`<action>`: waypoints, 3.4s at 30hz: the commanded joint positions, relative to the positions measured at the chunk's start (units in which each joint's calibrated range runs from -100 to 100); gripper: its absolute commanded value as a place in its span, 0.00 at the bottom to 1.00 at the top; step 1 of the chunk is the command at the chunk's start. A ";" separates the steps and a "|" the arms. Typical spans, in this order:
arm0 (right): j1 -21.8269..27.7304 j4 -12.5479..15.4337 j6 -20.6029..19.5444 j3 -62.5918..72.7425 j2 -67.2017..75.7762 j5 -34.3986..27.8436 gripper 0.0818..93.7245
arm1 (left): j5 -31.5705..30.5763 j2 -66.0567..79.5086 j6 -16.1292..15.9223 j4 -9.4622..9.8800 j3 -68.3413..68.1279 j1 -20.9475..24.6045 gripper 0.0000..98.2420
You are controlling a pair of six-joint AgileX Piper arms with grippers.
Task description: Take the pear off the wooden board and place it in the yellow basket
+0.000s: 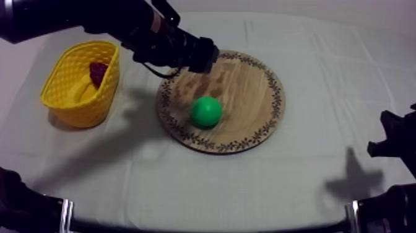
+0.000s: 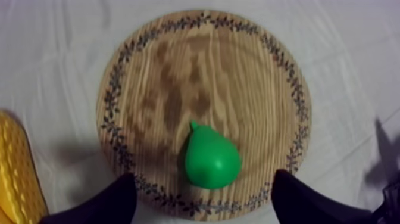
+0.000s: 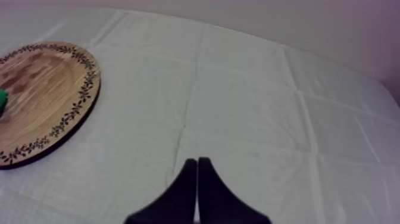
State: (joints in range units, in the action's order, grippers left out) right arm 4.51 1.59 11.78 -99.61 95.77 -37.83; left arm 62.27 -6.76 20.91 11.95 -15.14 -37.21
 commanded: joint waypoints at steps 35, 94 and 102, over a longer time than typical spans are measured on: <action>0.01 0.00 0.01 -0.05 -0.01 0.00 0.00 | 0.39 -24.25 1.15 -1.95 6.57 -0.55 0.98; 0.01 0.00 0.01 -0.05 -0.01 0.00 0.00 | 11.00 -36.36 -3.55 -3.20 20.52 -0.27 0.67; 0.01 0.00 0.01 -0.05 -0.01 0.00 0.00 | 11.31 -36.60 -3.64 -3.34 21.08 -0.12 0.65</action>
State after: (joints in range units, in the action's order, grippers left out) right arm 4.51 1.59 11.78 -99.61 95.77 -37.83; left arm 73.60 -43.37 17.18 8.55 5.96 -37.34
